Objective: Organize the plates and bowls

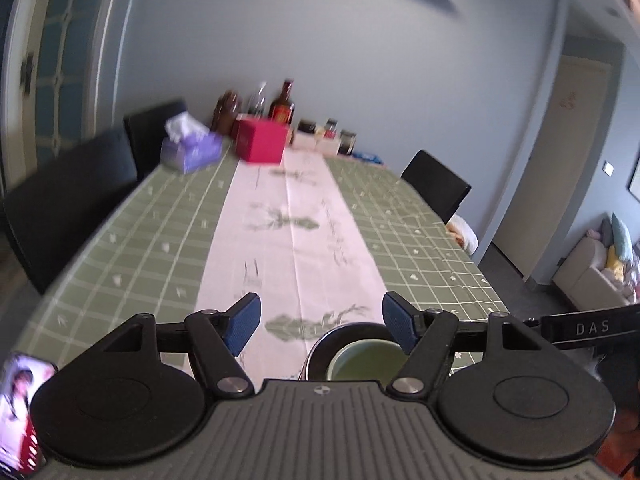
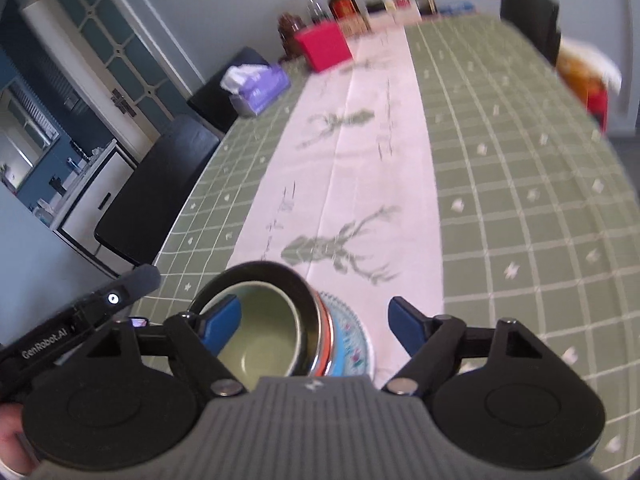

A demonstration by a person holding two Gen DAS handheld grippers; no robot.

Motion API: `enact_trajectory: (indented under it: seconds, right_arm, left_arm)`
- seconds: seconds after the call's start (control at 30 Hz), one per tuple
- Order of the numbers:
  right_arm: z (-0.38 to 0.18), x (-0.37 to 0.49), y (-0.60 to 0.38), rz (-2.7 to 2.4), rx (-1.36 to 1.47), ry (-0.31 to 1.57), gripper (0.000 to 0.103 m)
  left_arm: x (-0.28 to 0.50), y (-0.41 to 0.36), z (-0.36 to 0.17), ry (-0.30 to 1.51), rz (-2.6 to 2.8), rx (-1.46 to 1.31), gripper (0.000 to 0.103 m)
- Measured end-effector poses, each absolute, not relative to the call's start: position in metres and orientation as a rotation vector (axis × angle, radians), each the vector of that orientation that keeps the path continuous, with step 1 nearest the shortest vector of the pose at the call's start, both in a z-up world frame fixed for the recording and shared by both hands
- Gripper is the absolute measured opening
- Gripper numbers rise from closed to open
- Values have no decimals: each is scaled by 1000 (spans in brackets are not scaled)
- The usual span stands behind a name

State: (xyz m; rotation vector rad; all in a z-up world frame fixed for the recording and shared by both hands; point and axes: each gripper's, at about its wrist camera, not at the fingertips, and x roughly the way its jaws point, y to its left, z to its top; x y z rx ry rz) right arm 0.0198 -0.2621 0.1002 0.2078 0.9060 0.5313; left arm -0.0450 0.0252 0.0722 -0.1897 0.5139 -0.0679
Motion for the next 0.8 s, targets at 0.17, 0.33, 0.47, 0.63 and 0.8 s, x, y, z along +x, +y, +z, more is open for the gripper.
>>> enact_trajectory:
  seconds: [0.17,0.33,0.47,0.63,0.8]
  right_arm:
    - [126,-28,-272,513,68,689,91]
    - [135,-73,-282,447,7,568,100]
    - [139,-109,-287,438,-28,471,100]
    - [135,-139,-299,405,25,448,100]
    - [121,-169,-304,374,56,426,100]
  left_arm:
    - [-76,1,89,405,-99,-78,82]
    - [-103,-18,96,363,-136,-29,82]
    - [-125,-32,94,327,-154,17,82]
    - [-148,-44,87,310,-117,46,82]
    - [-165,-51,73,310,-78,58,82]
